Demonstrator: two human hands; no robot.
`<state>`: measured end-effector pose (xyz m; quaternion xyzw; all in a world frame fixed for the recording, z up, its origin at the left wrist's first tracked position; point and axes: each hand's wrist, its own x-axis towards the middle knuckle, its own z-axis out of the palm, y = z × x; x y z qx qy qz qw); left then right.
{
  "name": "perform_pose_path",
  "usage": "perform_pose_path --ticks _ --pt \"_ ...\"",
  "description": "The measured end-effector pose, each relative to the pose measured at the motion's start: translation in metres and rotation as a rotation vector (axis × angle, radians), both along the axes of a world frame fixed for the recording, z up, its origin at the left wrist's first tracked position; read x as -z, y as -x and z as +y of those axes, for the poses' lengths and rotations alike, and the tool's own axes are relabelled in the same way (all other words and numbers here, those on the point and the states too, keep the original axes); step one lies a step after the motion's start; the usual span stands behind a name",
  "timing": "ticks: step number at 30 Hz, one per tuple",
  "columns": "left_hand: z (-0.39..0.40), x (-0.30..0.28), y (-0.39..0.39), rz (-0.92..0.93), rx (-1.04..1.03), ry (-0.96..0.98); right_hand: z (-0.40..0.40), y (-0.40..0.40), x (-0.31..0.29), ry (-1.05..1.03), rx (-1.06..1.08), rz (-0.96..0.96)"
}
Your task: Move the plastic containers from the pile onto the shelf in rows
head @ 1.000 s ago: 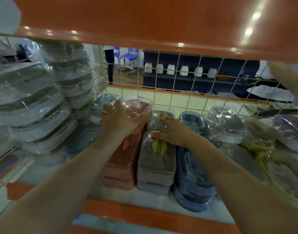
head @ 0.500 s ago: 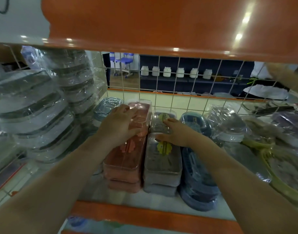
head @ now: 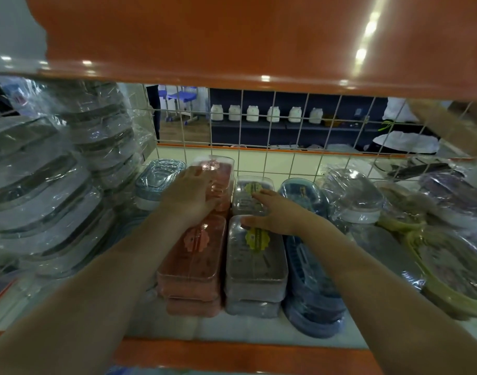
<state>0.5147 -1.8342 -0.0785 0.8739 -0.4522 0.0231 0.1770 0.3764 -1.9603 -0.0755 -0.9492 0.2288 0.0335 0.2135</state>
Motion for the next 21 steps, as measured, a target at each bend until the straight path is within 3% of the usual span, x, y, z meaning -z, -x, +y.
perform_pose_path --ticks 12,17,21 --pt "-0.003 0.009 -0.007 -0.042 0.015 -0.049 0.01 0.005 -0.003 -0.025 0.062 -0.088" --pt "0.002 0.0 0.015 -0.08 -0.017 0.199 0.01 0.019 0.009 -0.076 0.146 -0.232" --pt "0.004 0.0 0.034 -0.109 0.024 0.284 0.006 0.041 0.013 -0.08 0.225 -0.345"
